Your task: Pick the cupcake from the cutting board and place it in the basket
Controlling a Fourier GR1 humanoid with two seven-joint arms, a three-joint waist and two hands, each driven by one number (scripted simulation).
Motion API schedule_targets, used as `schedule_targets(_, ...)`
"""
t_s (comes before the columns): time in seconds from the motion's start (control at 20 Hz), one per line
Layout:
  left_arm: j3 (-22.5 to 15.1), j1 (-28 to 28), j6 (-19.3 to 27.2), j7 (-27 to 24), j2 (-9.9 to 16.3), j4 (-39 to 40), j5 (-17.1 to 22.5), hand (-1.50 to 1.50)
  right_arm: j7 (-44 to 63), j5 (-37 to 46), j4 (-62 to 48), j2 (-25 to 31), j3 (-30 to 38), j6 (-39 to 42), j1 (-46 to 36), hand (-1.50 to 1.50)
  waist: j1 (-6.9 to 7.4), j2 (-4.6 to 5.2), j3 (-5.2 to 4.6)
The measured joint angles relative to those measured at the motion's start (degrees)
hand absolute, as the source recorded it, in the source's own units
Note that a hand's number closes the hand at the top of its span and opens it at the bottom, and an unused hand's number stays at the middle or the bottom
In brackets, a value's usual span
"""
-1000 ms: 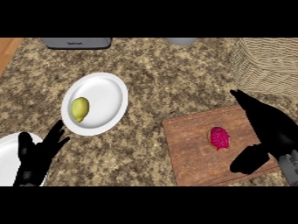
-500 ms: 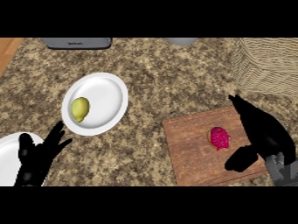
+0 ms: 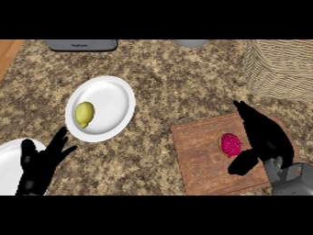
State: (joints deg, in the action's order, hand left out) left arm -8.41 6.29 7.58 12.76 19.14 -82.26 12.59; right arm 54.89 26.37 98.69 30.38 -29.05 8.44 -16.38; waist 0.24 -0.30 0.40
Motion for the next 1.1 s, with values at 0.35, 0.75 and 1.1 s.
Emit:
schedule_targets(0.35, 1.53, 0.14, -1.80, -0.48, -0.42, 0.50, -0.30, 0.00, -0.04, 2.24, -5.03, -3.63, 0.46, 3.68, -0.26, -1.50, 0.01, 0.03, -0.08)
schedule_targets(0.75, 2.58, -0.03, -1.88, 0.82, -1.96, 0.46, -2.59, 0.00, -3.19, 6.86, -10.02, -8.25, 2.50, 4.41, 0.57, -1.50, -0.01, -0.03, 0.09)
schedule_targets(1.1, 3.10, 0.91, -2.30, 1.96, -3.15, -1.23, -4.15, 0.00, -6.44, 10.94, -12.10, -10.78, 4.15, 3.86, 2.70, -1.50, -0.11, 0.00, 0.00)
